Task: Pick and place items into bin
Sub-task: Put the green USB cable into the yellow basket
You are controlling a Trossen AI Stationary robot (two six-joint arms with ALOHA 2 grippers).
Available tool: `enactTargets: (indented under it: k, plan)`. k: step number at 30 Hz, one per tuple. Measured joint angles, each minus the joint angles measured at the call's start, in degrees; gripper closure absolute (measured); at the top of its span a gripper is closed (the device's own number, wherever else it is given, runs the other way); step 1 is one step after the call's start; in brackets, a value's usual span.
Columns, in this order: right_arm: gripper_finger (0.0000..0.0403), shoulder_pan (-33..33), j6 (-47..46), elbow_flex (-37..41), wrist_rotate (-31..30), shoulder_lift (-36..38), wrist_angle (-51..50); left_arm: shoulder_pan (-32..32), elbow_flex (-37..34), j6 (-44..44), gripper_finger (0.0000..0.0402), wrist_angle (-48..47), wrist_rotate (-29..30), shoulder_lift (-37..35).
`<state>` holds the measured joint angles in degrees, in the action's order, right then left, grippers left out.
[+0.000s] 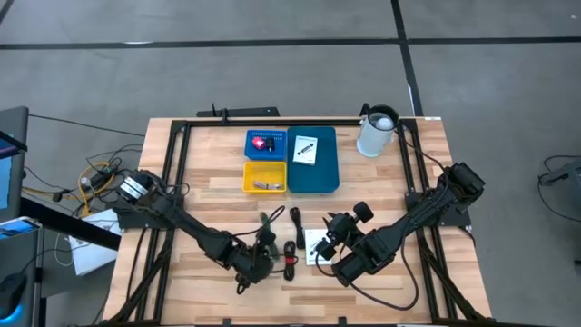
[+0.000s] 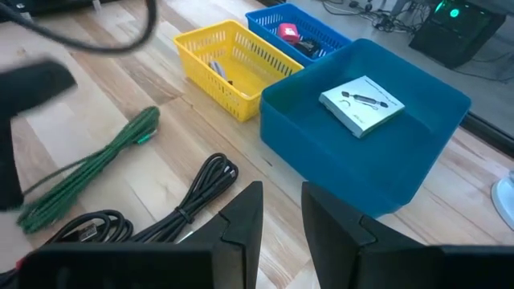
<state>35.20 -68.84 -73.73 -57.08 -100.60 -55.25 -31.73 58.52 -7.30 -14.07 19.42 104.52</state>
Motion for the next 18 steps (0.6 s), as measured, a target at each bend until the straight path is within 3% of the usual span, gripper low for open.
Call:
enactTargets:
  k: [18]
  plan:
    - [0.0321,0.02,0.04,0.0,0.0,0.0,-0.13,-2.4,0.16,-2.74,0.0401,-8.14,21.63,-12.4]
